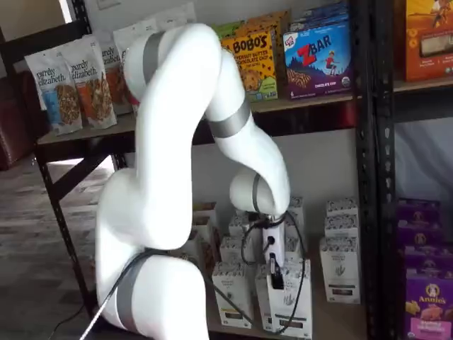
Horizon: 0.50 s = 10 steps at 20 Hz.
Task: Pick up the white box with a green strip in the middle, on the bottom shelf, the sixth box from the left
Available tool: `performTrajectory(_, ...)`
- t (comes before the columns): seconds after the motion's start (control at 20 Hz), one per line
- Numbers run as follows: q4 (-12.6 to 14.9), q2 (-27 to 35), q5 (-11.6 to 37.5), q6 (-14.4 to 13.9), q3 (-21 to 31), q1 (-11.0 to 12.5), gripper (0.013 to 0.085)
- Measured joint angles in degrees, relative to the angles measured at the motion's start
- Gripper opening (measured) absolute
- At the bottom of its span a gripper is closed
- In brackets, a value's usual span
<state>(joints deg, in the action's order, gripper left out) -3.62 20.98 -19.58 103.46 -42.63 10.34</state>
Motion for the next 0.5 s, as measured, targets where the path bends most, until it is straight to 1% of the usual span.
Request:
performTrajectory(0.1,1.9,-2.6,-0.5,-2.4,1.8,-0.6,0.0490)
performTrajectory(0.2,2.7,-5.7,-2.0,-4.0,3.4,-1.4,0.0490)
performTrajectory(0.35,3.2,-10.3,-5.1,-5.8,5.3,-2.7,0.0490)
performTrajectory(0.4,2.9,-12.3,-6.4,-6.0,6.0,-3.3,0.0490)
performTrajectory(0.5,2.2,-14.1,-7.5,-5.9,6.7,-3.7,0.0490)
